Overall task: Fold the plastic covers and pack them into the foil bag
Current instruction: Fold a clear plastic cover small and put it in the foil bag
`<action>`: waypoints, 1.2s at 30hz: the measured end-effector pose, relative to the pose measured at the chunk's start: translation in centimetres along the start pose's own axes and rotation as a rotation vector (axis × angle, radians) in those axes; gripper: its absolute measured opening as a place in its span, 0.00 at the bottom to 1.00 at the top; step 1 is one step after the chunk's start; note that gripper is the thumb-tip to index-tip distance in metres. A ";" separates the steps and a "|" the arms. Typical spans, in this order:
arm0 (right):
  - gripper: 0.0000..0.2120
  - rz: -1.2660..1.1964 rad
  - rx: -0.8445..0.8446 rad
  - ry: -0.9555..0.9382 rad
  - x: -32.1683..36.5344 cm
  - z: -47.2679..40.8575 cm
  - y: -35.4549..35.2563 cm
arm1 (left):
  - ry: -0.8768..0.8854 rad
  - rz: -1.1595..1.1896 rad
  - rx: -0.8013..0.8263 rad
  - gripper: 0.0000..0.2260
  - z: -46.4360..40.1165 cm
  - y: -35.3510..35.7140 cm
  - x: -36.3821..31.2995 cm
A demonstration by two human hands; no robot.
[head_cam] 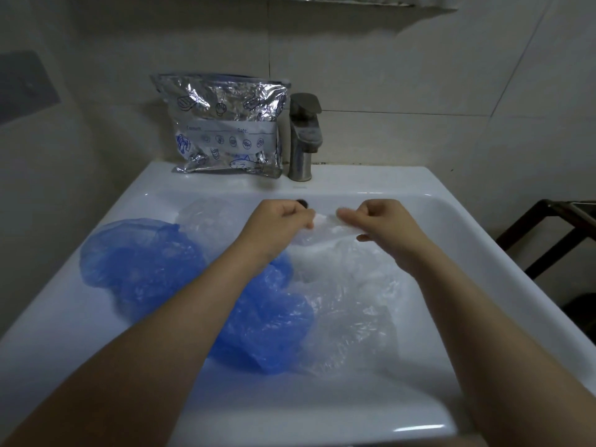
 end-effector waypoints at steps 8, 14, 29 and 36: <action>0.14 -0.060 0.019 -0.146 1.5 0.1 -0.6 | 0.126 0.110 0.011 0.11 0.3 -0.8 -2.0; 0.07 0.078 0.040 -0.216 1.9 0.4 -1.5 | 0.096 0.003 0.072 0.14 0.3 -0.3 -1.4; 0.07 -0.217 0.186 0.021 -0.1 0.2 -1.5 | 0.153 -0.155 -0.018 0.06 -0.5 -1.3 -1.0; 0.13 -0.489 0.221 0.086 -0.1 0.4 -1.0 | -0.203 0.668 0.099 0.08 -0.2 -0.6 0.8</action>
Point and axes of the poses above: each hand's wrist, its own z-axis away from the middle knuckle, its own y-axis out of the palm, x = y × z, the point moved 8 cm from there along -z, towards the middle knuckle, and after that the axes turned 2 degrees about x, right-handed, at the moved point
